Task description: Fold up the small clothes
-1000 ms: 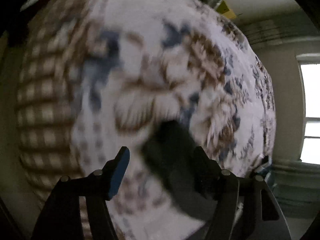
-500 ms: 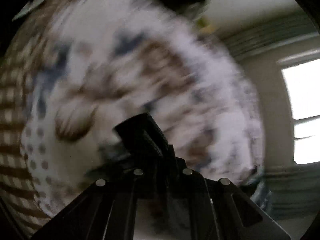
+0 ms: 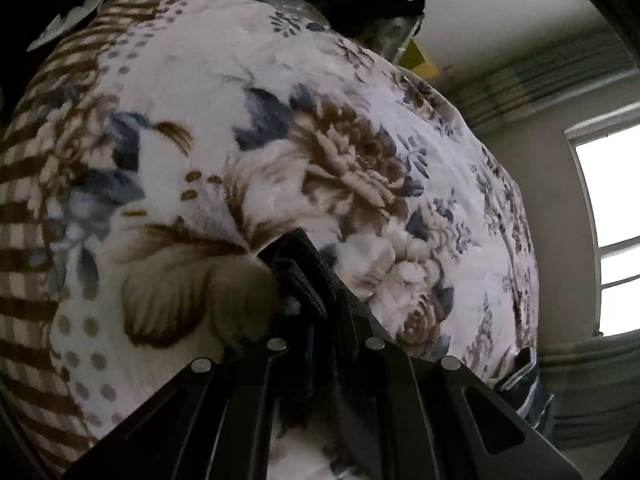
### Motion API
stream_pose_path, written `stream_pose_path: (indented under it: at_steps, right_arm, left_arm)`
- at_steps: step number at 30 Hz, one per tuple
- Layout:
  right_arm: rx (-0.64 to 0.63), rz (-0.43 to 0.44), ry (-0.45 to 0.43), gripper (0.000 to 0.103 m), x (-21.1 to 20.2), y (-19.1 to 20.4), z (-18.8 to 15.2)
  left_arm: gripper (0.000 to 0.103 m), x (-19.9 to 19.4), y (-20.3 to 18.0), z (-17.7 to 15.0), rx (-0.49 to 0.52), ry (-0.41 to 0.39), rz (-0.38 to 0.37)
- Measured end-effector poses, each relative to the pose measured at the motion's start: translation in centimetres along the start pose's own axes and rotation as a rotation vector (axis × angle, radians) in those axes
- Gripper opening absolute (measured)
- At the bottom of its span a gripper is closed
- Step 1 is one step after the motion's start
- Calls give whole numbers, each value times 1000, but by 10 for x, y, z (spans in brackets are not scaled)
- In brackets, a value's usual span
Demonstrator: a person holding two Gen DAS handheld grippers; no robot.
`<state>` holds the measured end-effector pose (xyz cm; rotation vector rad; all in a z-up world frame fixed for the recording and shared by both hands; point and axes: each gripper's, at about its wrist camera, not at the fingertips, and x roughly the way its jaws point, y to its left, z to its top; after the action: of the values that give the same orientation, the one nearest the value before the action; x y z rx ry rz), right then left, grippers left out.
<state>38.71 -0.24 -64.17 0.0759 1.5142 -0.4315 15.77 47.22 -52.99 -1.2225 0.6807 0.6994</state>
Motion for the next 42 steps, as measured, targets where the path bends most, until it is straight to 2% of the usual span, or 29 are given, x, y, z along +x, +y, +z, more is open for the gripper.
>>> stream_pose_path:
  at_steps: [1,4,7,10,13,16,17,19,21,24,27,29,30,32,34,36,38,39,42]
  right_arm:
    - [-7,-20,-10,89,2,0,8]
    - [8,8,-15,89,26,-5,29]
    - [45,114,1,89,41,-21,47]
    - [79,244,24,89,52,-34,56]
    - [108,347,56,89,58,-56,64]
    - [138,420,103,89,65,-82,71]
    - [149,443,113,89,66,-94,75]
    - [147,458,118,89,66,-111,79]
    - [138,460,107,89,64,-132,85]
    - [132,449,104,89,61,-163,93]
    - [120,435,102,89,62,-197,102]
    - [115,431,99,89,64,-219,107]
    - [115,428,101,89,66,-230,110]
    - [121,435,102,89,71,-250,112]
    - [129,443,108,89,74,-268,114]
    - [136,462,115,89,75,-287,115]
    - [142,479,127,89,81,-292,117]
    - [144,490,132,89,79,-298,118]
    - [145,524,145,89,76,-305,120]
  left_arm:
    - [6,-2,-6,0,23,-5,5]
    - [6,-12,-35,-4,120,-22,13]
    - [6,-23,-84,-18,268,-25,21]
    - [6,-27,-147,-57,458,9,30]
    - [6,-23,-213,-127,648,86,1]
    - [6,-15,-274,-221,822,176,-62]
    - [6,-11,-296,-264,870,214,-97]
    - [6,-3,-323,-320,902,290,-148]
    - [7,7,-350,-393,947,377,-199]
    - [7,21,-380,-487,1025,470,-238]
    - [7,32,-400,-556,1080,539,-230]
    - [10,43,-404,-591,1101,578,-199]
    - [10,46,-405,-600,1110,594,-182]
    - [10,57,-407,-619,1147,611,-98]
    - [14,52,-402,-621,1181,578,-73]
    - [29,44,-401,-610,1207,510,-85]
    - [88,31,-392,-594,1248,442,-73]
    - [93,27,-381,-578,1265,411,-48]
    - [93,14,-336,-533,1282,311,63]
